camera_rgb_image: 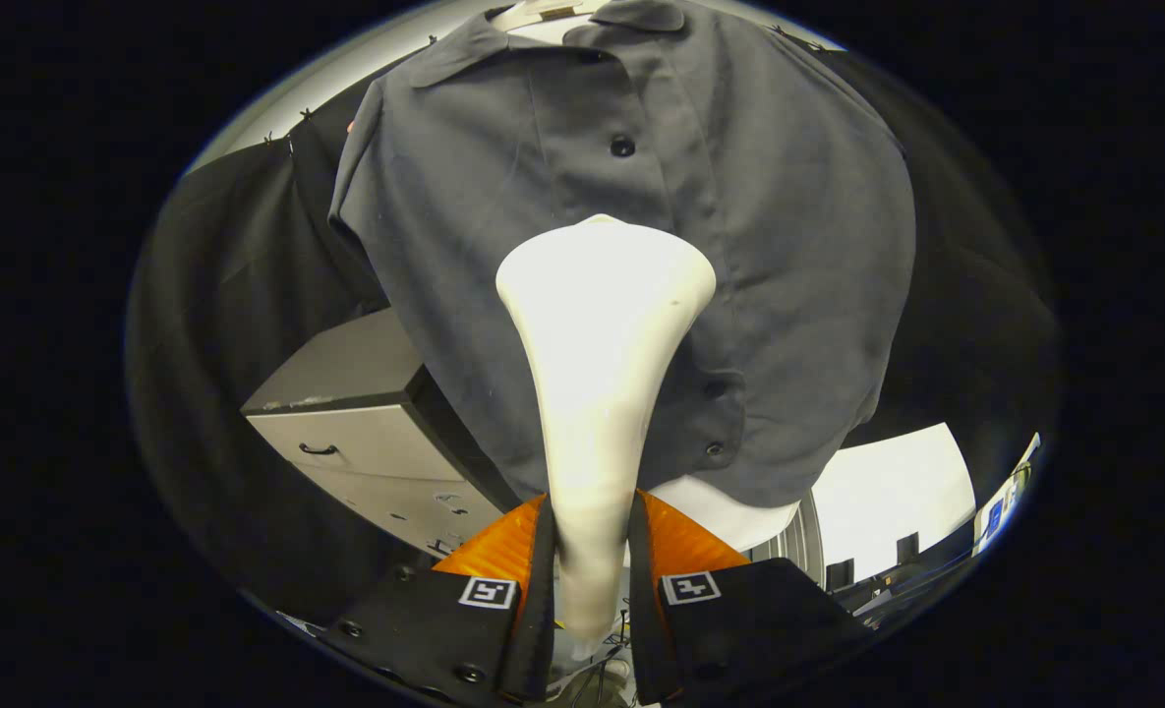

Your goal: Iron the clothes twice with a garment steamer, once on the left side and once on the right side.

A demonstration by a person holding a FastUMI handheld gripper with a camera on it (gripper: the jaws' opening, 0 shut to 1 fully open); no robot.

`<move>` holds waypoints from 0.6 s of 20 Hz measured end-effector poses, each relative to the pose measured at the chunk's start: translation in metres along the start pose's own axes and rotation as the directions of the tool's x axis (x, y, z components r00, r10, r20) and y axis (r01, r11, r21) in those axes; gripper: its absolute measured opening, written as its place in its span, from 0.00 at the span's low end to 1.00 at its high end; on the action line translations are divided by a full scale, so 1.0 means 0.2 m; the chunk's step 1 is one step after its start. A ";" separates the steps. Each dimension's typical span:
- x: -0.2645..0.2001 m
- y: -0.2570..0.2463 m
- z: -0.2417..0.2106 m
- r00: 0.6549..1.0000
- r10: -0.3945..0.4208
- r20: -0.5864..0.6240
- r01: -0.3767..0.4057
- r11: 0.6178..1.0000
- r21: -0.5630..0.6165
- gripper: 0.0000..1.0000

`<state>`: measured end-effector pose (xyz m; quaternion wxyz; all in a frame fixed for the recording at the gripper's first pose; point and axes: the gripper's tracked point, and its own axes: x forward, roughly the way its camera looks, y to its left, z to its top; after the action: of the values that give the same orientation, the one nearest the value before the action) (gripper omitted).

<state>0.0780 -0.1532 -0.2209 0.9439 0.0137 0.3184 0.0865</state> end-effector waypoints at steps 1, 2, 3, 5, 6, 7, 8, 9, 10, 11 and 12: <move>-0.03 -0.02 0.06 1.000 -0.005 0.025 0.005 1.000 -0.002 0.40; -0.07 -0.03 0.13 0.999 -0.013 0.051 0.013 1.000 -0.004 0.40; -0.11 -0.05 0.19 0.997 -0.019 0.074 0.019 1.000 -0.007 0.40; -0.18 -0.08 0.31 0.992 -0.030 0.119 0.031 0.999 -0.009 0.40; -0.23 -0.10 0.38 0.989 -0.037 0.140 0.038 0.999 -0.008 0.40; -0.26 -0.12 0.42 0.986 -0.046 0.161 0.049 0.999 -0.010 0.40; -0.27 -0.14 0.47 0.983 -0.057 0.177 0.060 0.998 -0.012 0.40; -0.29 -0.15 0.51 0.979 -0.067 0.194 0.070 0.997 -0.012 0.40; -0.30 -0.17 0.56 0.975 -0.074 0.209 0.078 0.997 -0.007 0.40; -0.31 -0.19 0.61 0.971 -0.082 0.225 0.084 0.996 0.000 0.40; -0.32 -0.21 0.65 0.966 -0.090 0.241 0.092 0.996 0.005 0.40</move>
<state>0.1122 -0.2016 -0.0824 0.9786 0.0063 0.2013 0.0419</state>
